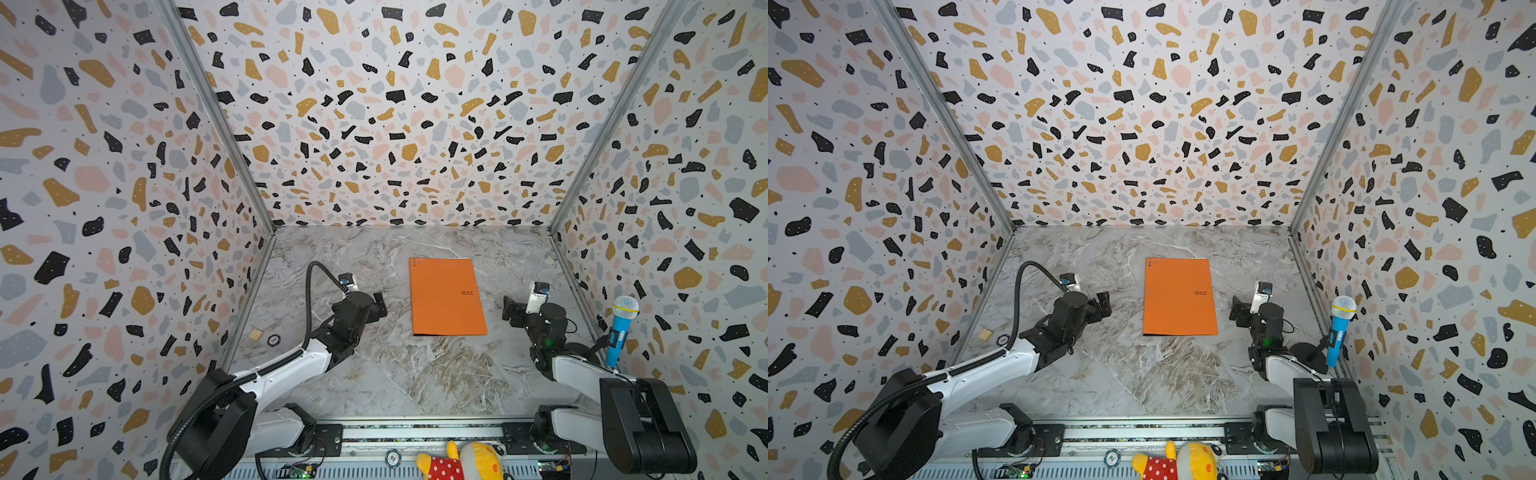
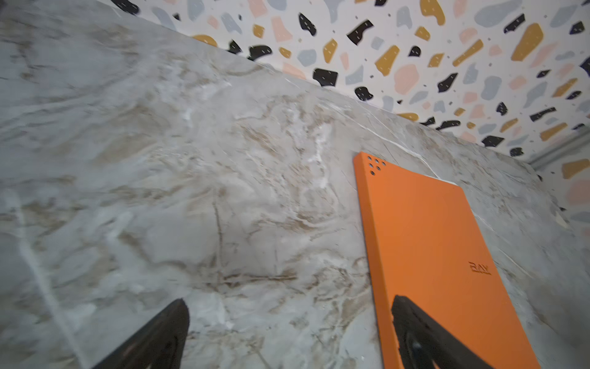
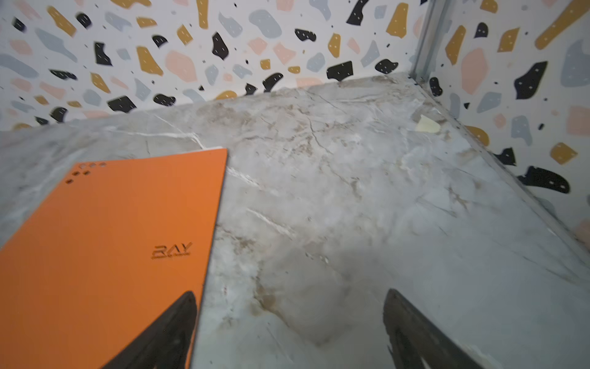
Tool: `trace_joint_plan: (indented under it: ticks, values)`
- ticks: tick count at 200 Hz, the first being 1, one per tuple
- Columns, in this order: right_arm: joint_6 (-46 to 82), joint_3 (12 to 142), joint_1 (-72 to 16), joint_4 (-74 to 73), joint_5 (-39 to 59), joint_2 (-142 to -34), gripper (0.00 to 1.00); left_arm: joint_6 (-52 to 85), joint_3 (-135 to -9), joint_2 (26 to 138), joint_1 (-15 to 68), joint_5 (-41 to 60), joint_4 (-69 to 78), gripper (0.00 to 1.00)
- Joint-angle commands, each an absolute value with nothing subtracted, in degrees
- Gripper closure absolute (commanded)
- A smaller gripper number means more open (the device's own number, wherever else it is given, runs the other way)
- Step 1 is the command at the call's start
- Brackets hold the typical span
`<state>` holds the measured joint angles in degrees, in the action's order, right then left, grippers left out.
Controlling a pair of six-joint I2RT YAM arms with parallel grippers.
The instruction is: Put the files into the folder
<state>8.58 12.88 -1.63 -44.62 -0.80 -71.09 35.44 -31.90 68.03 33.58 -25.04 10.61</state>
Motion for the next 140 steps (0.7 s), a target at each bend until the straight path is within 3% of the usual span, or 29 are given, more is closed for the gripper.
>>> trace_joint_plan:
  ticks: [1,50,76,88,140]
  values:
    - [3.25,9.83,-2.06,-62.56,-4.59,-73.53,0.09,31.08,-27.94,62.34,32.53,-32.08,16.39,0.01]
    - [1.73,8.09,-3.21,-79.61,-5.13,-85.59,0.09,25.49,-23.23,54.28,31.55,-37.02,18.31,0.0]
    - [0.4,11.08,-4.22,-72.4,-4.65,-85.47,0.06,23.79,-22.16,52.96,30.96,-40.68,17.77,0.0]
    - [0.33,11.32,-4.16,-71.8,-4.49,-85.35,0.0,23.15,-21.98,53.12,30.44,-43.72,17.68,0.01]
    - [0.33,11.4,-4.21,-71.8,-4.48,-85.43,0.01,15.62,-20.57,55.77,24.86,-55.28,26.65,0.01]
